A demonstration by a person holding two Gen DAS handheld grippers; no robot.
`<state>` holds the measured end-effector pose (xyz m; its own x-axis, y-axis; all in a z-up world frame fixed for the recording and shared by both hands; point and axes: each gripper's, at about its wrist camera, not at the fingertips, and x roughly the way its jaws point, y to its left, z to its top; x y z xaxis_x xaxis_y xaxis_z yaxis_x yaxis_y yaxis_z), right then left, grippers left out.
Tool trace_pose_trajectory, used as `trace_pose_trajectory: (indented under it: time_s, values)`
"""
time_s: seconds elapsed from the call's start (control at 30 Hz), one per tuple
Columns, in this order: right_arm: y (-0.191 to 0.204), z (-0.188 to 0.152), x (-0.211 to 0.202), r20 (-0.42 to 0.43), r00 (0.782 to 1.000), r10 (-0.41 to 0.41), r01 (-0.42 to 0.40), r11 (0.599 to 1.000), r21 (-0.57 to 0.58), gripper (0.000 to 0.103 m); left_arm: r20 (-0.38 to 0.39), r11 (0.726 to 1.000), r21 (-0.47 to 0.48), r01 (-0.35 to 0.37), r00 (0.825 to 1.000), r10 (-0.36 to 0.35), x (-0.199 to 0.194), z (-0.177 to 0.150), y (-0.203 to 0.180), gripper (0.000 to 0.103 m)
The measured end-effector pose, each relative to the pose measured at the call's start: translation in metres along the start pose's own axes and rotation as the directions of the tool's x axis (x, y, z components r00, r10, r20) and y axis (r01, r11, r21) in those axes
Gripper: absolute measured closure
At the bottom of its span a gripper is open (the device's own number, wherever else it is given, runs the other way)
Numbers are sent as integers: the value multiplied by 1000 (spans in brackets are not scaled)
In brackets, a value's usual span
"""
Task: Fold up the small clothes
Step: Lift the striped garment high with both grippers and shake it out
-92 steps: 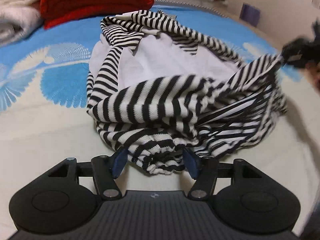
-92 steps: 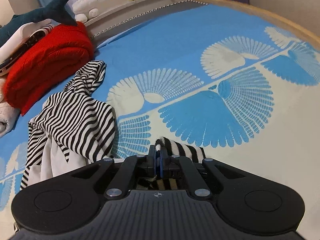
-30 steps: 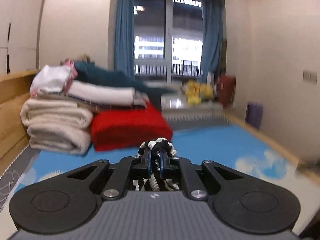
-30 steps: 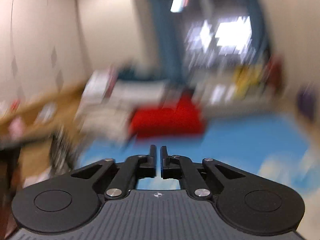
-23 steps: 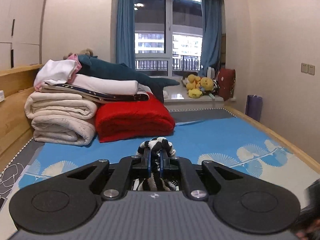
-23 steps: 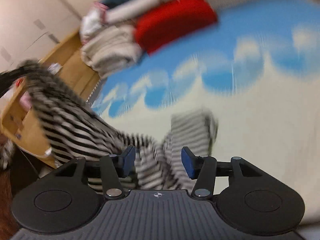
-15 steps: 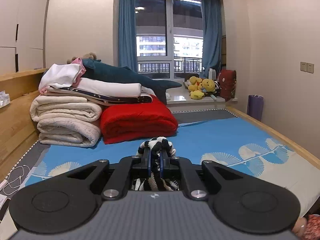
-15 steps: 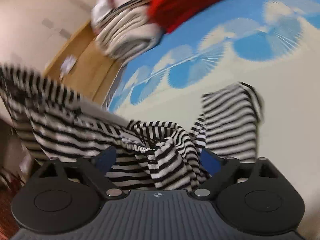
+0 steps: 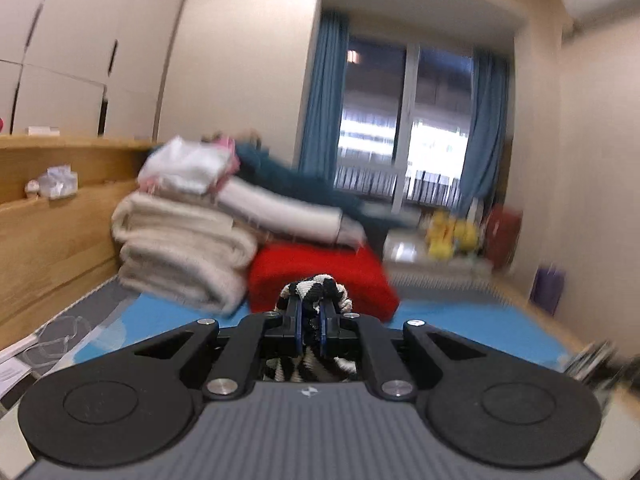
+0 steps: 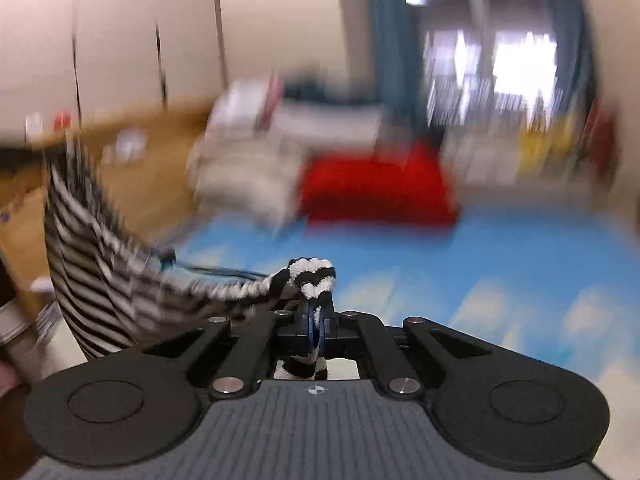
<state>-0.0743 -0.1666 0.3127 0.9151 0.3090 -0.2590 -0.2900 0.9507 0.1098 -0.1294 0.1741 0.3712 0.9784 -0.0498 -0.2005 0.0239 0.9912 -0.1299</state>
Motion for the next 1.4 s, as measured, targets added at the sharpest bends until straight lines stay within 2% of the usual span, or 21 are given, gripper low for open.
trace_pose_trajectory:
  time_s: [0.07, 0.13, 0.23, 0.43, 0.53, 0.6, 0.7, 0.77, 0.87, 0.97, 1.03, 1.07, 1.13, 1.23, 1.3, 1.37, 1.4]
  values:
    - [5, 53, -57, 158, 985, -74, 84, 995, -54, 102, 69, 999, -19, 45, 997, -44, -22, 23, -3, 95]
    - [18, 94, -110, 287, 952, -108, 137, 987, -82, 102, 150, 997, -11, 78, 986, -76, -50, 49, -12, 95]
    - [48, 128, -174, 448, 882, -150, 237, 961, -145, 102, 257, 994, 4, 109, 960, -106, -89, 86, -28, 95]
    - [69, 163, -266, 640, 743, -193, 327, 940, -96, 102, 402, 986, 46, 158, 901, -163, -153, 158, -59, 95]
    - [74, 183, -295, 693, 691, -205, 359, 930, -83, 102, 446, 987, 63, 149, 880, -162, -166, 187, -76, 95]
    - [76, 201, -302, 715, 662, -225, 393, 916, -75, 102, 455, 987, 53, 151, 876, -159, -164, 209, -85, 95]
    - [66, 230, -293, 720, 643, -262, 424, 904, -51, 102, 440, 989, 52, 140, 886, -148, -145, 236, -105, 95]
    - [50, 246, -267, 702, 645, -302, 456, 889, -35, 102, 412, 991, 56, 118, 902, -130, -113, 249, -121, 95]
    - [15, 264, -192, 616, 699, -365, 458, 889, 6, 102, 336, 995, 68, 72, 937, -91, -29, 247, -141, 95]
    - [-41, 260, -93, 503, 759, -413, 443, 894, 66, 102, 212, 998, 54, 29, 976, -40, 74, 232, -152, 95]
    - [-72, 256, -35, 440, 789, -429, 421, 899, 120, 102, 133, 999, 33, -12, 991, 8, 136, 225, -158, 95]
    - [-84, 256, -9, 420, 796, -436, 416, 898, 143, 102, 122, 998, 46, -31, 992, 25, 157, 227, -165, 95]
    - [-91, 266, 33, 416, 792, -447, 412, 894, 176, 102, 137, 997, 56, -60, 989, 52, 184, 242, -176, 95]
    - [-83, 297, 46, 508, 733, -453, 411, 890, 200, 102, 228, 998, 7, -69, 971, 66, 182, 286, -185, 95]
    - [-72, 320, 28, 598, 669, -442, 400, 892, 212, 102, 308, 998, -37, -55, 949, 64, 163, 303, -184, 95]
    - [-67, 329, 12, 667, 608, -431, 408, 890, 203, 102, 373, 998, -34, -45, 926, 55, 141, 312, -181, 95]
    - [-65, 326, 1, 693, 592, -412, 407, 895, 185, 102, 389, 999, -24, -38, 920, 45, 132, 309, -178, 95]
